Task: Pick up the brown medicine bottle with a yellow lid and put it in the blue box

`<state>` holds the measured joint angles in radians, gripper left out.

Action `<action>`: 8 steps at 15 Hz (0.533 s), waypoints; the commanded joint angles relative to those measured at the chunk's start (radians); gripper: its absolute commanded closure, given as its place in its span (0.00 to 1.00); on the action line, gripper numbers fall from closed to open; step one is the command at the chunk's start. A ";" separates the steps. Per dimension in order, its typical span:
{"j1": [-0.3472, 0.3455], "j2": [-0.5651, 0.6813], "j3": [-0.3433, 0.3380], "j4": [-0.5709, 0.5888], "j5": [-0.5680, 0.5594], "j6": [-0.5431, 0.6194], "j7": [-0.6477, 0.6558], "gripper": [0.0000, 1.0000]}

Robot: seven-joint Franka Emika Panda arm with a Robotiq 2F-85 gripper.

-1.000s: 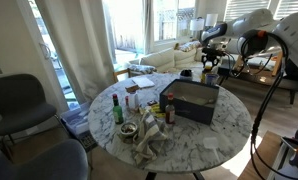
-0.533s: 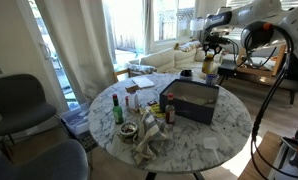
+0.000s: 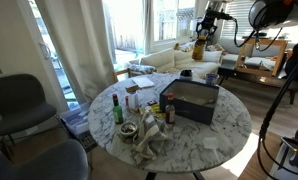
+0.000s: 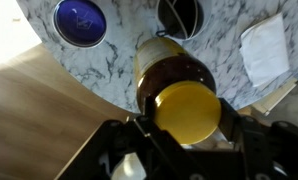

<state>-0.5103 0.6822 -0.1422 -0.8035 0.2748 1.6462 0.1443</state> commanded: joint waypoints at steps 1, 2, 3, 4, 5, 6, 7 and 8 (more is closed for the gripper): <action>0.036 -0.148 0.031 -0.134 -0.008 -0.136 -0.107 0.63; 0.040 -0.159 0.038 -0.138 -0.010 -0.180 -0.138 0.63; 0.035 -0.087 0.025 -0.046 -0.002 -0.134 -0.078 0.38; 0.043 -0.108 0.029 -0.063 -0.003 -0.164 -0.095 0.38; 0.047 -0.123 0.031 -0.078 -0.003 -0.175 -0.105 0.38; 0.049 -0.131 0.032 -0.089 -0.003 -0.176 -0.111 0.38; 0.048 -0.133 0.032 -0.097 -0.003 -0.176 -0.116 0.38; 0.046 -0.132 0.032 -0.102 -0.003 -0.176 -0.121 0.63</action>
<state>-0.4641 0.5498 -0.1106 -0.9054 0.2713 1.4703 0.0231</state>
